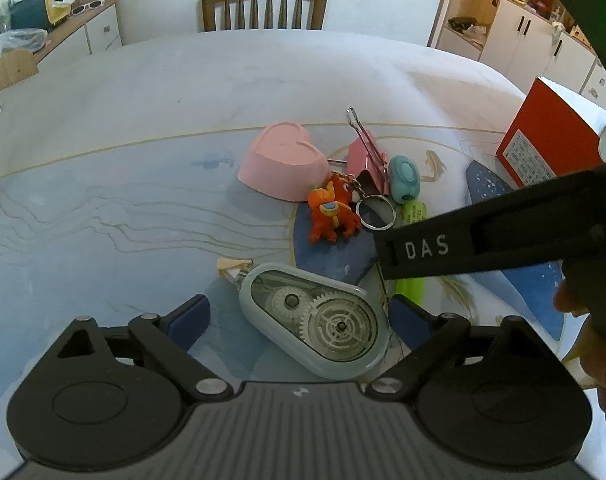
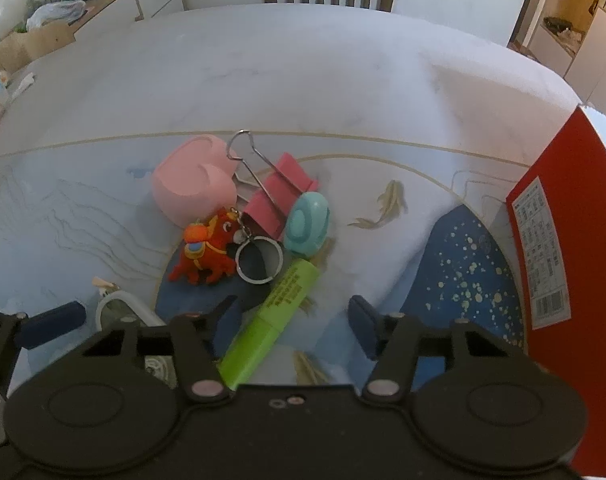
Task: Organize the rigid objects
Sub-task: 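Grasp the grey tape roller with the left tool while the right tool grasps the green highlighter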
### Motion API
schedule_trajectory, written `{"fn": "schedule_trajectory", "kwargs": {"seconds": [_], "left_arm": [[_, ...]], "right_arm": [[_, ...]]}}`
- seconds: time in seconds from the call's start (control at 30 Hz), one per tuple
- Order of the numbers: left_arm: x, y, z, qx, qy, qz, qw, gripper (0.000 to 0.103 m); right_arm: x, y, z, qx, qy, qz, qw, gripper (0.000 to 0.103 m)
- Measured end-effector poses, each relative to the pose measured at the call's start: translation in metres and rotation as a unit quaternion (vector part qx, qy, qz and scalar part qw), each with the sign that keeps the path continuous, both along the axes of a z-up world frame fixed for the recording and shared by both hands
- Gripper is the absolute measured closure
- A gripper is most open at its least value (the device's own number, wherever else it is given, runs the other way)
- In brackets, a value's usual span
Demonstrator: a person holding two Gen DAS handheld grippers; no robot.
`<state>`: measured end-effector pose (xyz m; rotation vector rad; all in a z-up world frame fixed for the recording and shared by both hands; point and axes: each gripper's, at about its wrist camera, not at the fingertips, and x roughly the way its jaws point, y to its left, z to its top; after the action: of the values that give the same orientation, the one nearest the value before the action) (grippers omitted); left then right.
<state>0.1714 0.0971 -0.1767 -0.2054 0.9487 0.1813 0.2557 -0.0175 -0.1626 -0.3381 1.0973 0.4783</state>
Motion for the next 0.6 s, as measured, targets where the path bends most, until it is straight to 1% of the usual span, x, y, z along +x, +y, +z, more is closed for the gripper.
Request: {"fn": "schedule_trajectory", "kwargs": {"seconds": [0.07, 0.13, 0.23, 0.3, 0.33, 0.4, 0.47, 0.6], "left_arm": [[0.0, -0.001, 0.0, 0.002, -0.003, -0.004, 1.0, 0.011], [-0.001, -0.003, 0.001, 0.006, -0.003, -0.008, 0.9999, 0.017], [-0.001, -0.007, 0.001, 0.016, -0.003, -0.017, 0.9997, 0.022], [-0.001, -0.007, 0.001, 0.016, -0.004, -0.02, 0.9997, 0.022], [-0.002, -0.006, 0.001, 0.016, -0.005, -0.021, 0.9997, 0.022], [-0.002, -0.006, 0.001, 0.016, -0.006, -0.024, 0.9996, 0.022], [-0.002, -0.005, 0.001, 0.015, -0.007, -0.028, 0.9995, 0.022], [-0.004, -0.003, 0.0, 0.016, -0.017, -0.036, 0.9991, 0.023]], "right_arm": [[-0.003, 0.001, 0.0, -0.003, -0.004, 0.003, 1.0, 0.051], [-0.005, 0.002, 0.0, -0.003, -0.004, 0.001, 1.0, 0.053], [-0.006, 0.0, 0.002, -0.003, -0.004, -0.001, 1.0, 0.059], [-0.007, -0.002, 0.003, -0.002, -0.004, -0.003, 1.0, 0.068], [-0.007, -0.003, 0.004, -0.001, -0.004, -0.003, 1.0, 0.07], [-0.007, -0.007, 0.005, 0.0, -0.004, -0.004, 1.0, 0.079], [-0.005, -0.013, 0.005, 0.004, -0.002, -0.008, 1.0, 0.085], [-0.004, -0.022, 0.006, 0.007, -0.001, -0.012, 1.0, 0.087]]}}
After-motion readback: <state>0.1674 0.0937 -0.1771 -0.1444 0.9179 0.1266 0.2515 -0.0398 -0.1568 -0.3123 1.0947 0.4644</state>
